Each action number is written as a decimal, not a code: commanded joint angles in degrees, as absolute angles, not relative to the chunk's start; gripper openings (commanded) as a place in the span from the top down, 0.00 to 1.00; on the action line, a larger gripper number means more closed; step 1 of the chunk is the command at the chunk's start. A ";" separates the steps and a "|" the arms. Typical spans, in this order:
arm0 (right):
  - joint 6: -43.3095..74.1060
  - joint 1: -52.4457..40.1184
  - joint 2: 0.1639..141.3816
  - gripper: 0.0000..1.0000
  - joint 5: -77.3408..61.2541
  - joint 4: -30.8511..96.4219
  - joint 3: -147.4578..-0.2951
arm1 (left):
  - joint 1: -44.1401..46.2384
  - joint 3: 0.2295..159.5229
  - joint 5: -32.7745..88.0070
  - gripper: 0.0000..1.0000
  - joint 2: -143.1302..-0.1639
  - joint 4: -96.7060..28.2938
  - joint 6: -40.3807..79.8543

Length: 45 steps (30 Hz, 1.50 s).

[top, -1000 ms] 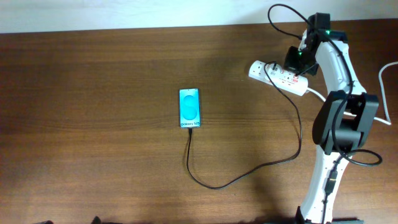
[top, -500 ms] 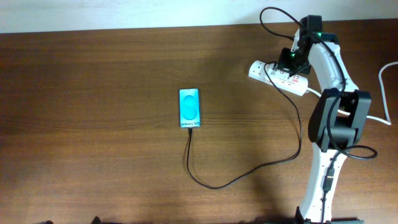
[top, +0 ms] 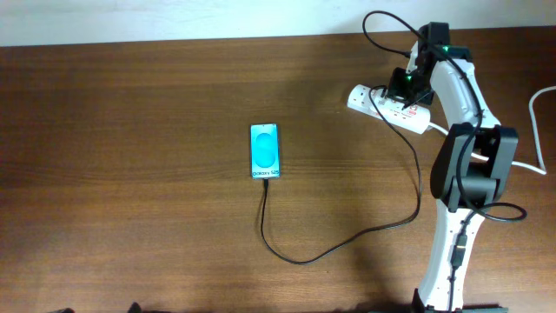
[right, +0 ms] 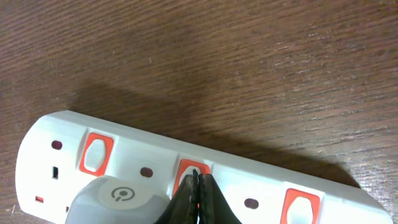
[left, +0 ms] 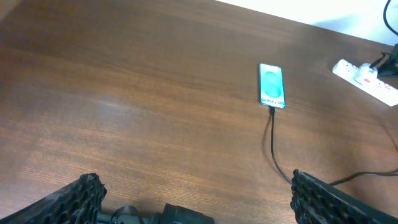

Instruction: Plug charger to phone and switch on socket

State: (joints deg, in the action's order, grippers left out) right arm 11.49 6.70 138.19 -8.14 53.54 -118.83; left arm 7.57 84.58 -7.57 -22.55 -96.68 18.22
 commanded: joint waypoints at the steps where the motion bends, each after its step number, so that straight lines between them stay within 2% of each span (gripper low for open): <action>1: 10.70 6.33 139.37 0.96 -8.82 53.95 -118.50 | 7.60 84.36 -8.23 0.00 -22.41 -96.71 19.00; 20: 8.38 4.25 140.84 0.96 -6.79 57.52 -118.48 | 7.60 84.36 -8.23 0.01 -22.41 -96.71 19.00; 26: 9.74 5.80 140.84 0.96 -6.66 60.36 -126.13 | 7.60 84.36 -8.23 0.01 -22.41 -96.71 19.00; 45: 11.44 5.69 141.01 0.96 -6.46 58.17 -122.89 | 7.60 84.36 -8.23 0.01 -22.41 -96.71 19.03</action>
